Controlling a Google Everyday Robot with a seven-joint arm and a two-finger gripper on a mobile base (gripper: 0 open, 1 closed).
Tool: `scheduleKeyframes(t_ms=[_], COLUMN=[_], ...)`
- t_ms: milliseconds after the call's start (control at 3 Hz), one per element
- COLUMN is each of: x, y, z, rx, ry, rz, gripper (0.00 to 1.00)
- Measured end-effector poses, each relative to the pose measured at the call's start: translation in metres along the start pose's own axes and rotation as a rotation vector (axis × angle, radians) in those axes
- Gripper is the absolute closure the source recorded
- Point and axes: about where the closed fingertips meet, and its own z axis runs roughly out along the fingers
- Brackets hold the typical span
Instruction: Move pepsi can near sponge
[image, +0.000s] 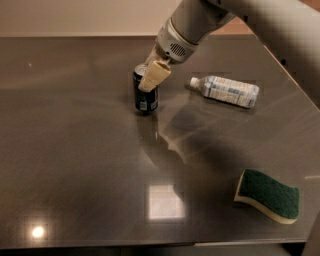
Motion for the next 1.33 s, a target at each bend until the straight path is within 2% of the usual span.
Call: scheduleKeyframes(t_ms=[333,667,1000,1333], x=[0.011,0.027,0.049,0.075], y=[0.010,0.032,0.061,0.087], z=[-0.022,-0.044,-0.064,-0.081], rx=[0.035,0.054,0.052,0.042], ry=[0.004,0.010,0.016,0.016], rz=[0.004,0.009,0.035,0.095], gripper=[1.00,1.00,1.00,1.00])
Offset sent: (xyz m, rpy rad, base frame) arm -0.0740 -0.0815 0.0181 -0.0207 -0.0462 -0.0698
